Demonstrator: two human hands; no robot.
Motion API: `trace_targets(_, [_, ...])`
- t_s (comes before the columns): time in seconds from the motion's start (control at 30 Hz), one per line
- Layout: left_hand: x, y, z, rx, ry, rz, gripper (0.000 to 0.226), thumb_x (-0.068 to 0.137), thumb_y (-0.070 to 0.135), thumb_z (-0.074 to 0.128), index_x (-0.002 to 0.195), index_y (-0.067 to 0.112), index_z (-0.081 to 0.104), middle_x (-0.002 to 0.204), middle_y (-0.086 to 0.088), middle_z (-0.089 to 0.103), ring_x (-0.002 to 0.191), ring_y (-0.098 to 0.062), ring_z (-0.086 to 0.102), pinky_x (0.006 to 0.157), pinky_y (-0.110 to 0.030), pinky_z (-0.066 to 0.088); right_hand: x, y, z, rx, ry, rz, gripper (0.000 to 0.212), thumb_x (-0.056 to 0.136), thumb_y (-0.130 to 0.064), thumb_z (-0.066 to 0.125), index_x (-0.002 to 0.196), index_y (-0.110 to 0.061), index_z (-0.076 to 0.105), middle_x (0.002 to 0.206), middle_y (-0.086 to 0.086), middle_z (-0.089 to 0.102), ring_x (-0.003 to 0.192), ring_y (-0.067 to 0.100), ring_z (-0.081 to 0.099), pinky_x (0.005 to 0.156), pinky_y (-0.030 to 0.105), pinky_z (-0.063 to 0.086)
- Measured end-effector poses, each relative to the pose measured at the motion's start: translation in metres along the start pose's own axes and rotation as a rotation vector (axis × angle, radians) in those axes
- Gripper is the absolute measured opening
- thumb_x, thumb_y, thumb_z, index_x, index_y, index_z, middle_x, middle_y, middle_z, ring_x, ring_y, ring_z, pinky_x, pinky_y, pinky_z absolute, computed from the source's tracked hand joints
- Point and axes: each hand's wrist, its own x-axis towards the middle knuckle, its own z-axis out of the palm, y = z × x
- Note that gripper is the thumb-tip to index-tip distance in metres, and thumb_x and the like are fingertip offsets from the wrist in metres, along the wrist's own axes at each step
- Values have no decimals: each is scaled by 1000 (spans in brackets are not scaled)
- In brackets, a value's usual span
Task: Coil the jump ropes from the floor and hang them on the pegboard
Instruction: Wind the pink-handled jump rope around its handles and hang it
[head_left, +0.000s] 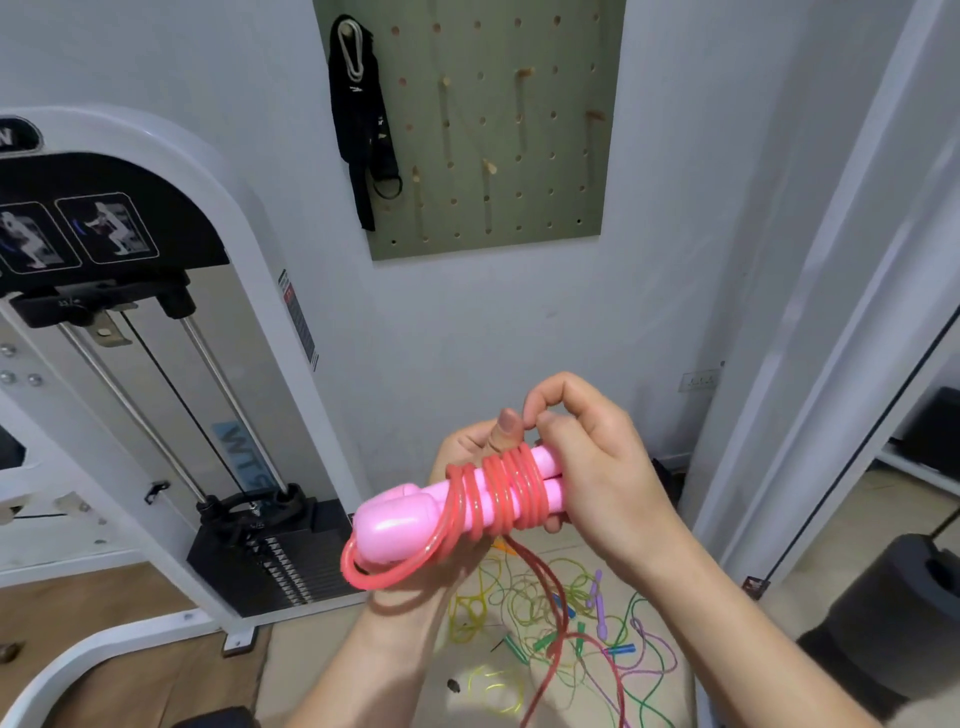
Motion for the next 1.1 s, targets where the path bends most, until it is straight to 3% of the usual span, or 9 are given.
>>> trace_targets(0.1, [-2, -12, 1, 8, 33, -64, 49, 92, 48, 48, 67, 9, 64, 42, -5, 46, 33, -13, 44, 37, -17, 34, -1, 3, 3, 12, 100, -40, 13, 87, -7, 39, 78, -12, 48, 43, -7, 47, 37, 12, 39, 36, 20, 33])
trace_targets(0.23, [-7, -12, 2, -61, 3, -114, 61, 105, 23, 17, 82, -13, 61, 42, -1, 41, 32, -6, 30, 36, -13, 26, 1, 17, 5, -25, 318, -67, 13, 74, -14, 38, 67, -19, 48, 47, -9, 40, 46, 15, 39, 45, 26, 34])
trace_targets(0.3, [-12, -4, 16, -56, 62, -37, 58, 104, 9, 27, 58, 12, 63, 42, 1, 47, 33, -6, 30, 36, -15, 23, 6, 22, 4, -34, 416, -43, 15, 72, -17, 38, 64, -23, 49, 51, -9, 38, 51, 20, 38, 48, 41, 36])
trace_targets(0.4, [-15, -5, 27, 132, 185, 53, 31, 84, 1, 43, 61, 15, 57, 52, -1, 50, 45, -12, 31, 43, -23, 23, 11, 26, 1, -51, 509, -43, 14, 71, -18, 36, 65, -23, 48, 52, -10, 37, 52, 21, 38, 48, 48, 39])
trace_targets(0.5, [-18, -12, 31, 444, 294, 150, 21, 77, 2, 46, 60, 15, 41, 54, 3, 39, 49, -5, 32, 49, -16, 29, 8, 24, 2, -172, 505, -110, 13, 74, -16, 36, 67, -19, 46, 51, -11, 40, 51, 13, 39, 48, 38, 38])
trace_targets(0.6, [-19, -16, 37, 457, 312, 187, 24, 86, -3, 45, 64, 6, 48, 57, 0, 45, 50, 1, 36, 52, -14, 35, 6, 22, 3, -250, 506, -144, 13, 76, -16, 36, 68, -21, 45, 54, -15, 46, 52, 6, 39, 50, 25, 32])
trace_targets(0.8, [-18, -23, 26, 814, 259, 197, 18, 75, 19, 37, 64, 14, 51, 63, -7, 57, 61, -12, 47, 60, -30, 40, 4, 20, -5, -579, 492, -311, 13, 81, -22, 30, 71, -23, 39, 54, -5, 42, 55, 25, 45, 52, 42, 40])
trace_targets(0.97, [-40, -26, 34, 1254, 138, 273, 39, 89, 46, 15, 83, 22, 45, 73, -8, 62, 71, -36, 57, 60, -46, 43, 17, 30, -16, -790, 634, -355, 21, 81, -28, 23, 77, -22, 43, 52, 0, 43, 51, 39, 50, 48, 39, 41])
trace_targets(1.1, [-47, -10, 39, 1624, 82, 395, 12, 79, 22, 65, 88, 21, 58, 63, 3, 59, 50, -26, 59, 38, -32, 40, 21, 45, -26, -918, 623, -314, 30, 82, -27, 23, 79, -14, 50, 48, 9, 51, 46, 39, 51, 47, 33, 34])
